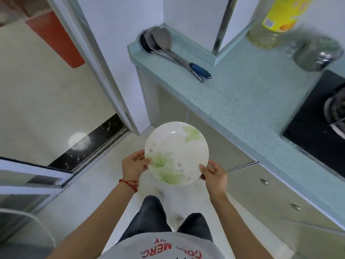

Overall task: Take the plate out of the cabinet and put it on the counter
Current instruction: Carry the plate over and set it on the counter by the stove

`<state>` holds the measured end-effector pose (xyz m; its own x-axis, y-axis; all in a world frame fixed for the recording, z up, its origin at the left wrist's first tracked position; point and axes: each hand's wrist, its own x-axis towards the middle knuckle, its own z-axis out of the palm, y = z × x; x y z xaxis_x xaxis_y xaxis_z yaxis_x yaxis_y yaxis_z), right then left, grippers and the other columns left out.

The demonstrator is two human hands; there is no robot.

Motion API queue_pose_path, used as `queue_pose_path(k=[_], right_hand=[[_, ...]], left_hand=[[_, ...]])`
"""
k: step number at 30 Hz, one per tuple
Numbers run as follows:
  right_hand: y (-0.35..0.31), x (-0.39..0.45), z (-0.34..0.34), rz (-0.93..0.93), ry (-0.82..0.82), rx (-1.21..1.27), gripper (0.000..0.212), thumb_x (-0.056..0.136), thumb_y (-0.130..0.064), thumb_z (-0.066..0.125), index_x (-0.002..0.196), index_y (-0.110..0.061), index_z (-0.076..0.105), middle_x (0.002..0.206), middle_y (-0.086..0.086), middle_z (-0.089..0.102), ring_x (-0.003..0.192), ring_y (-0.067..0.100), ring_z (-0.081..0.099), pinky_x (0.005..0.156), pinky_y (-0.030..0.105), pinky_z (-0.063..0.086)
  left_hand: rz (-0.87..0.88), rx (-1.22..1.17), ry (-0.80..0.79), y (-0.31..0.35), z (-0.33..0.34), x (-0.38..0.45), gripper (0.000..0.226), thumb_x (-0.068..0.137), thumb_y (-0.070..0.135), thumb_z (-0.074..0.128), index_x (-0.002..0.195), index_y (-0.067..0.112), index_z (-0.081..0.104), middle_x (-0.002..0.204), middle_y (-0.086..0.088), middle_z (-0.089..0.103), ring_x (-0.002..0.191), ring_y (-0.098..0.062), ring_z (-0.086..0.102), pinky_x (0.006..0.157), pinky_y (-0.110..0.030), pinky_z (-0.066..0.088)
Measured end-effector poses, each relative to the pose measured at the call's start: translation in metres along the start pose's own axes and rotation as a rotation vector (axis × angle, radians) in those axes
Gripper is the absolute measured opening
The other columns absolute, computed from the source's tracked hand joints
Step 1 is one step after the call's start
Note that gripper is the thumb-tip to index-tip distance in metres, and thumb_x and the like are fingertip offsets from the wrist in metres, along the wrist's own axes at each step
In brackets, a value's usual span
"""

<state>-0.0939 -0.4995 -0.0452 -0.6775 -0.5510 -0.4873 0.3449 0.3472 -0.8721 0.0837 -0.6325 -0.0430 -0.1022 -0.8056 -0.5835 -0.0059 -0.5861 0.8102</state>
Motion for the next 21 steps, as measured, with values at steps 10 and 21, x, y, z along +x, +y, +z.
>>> queue_pose_path(k=[10, 21], right_hand=[[-0.015, 0.000, -0.006, -0.024, 0.300, 0.145, 0.015, 0.083, 0.001, 0.059, 0.095, -0.009, 0.062, 0.058, -0.012, 0.072, 0.060, 0.003, 0.067, 0.059, 0.019, 0.058], [-0.028, 0.006, -0.030, -0.048, 0.516, 0.238, 0.022, 0.082, 0.003, 0.060, 0.082, -0.019, 0.062, 0.055, -0.010, 0.070, 0.056, 0.001, 0.065, 0.052, 0.015, 0.053]], left_hand=[[0.030, 0.226, -0.337, 0.036, 0.061, 0.047, 0.043, 0.073, -0.016, 0.060, 0.113, 0.000, 0.060, 0.071, 0.009, 0.073, 0.077, -0.014, 0.065, 0.054, -0.016, 0.055], [0.029, 0.328, -0.542, 0.042, 0.125, 0.066, 0.045, 0.072, -0.016, 0.059, 0.114, -0.001, 0.060, 0.098, -0.010, 0.068, 0.065, -0.004, 0.068, 0.059, -0.018, 0.057]])
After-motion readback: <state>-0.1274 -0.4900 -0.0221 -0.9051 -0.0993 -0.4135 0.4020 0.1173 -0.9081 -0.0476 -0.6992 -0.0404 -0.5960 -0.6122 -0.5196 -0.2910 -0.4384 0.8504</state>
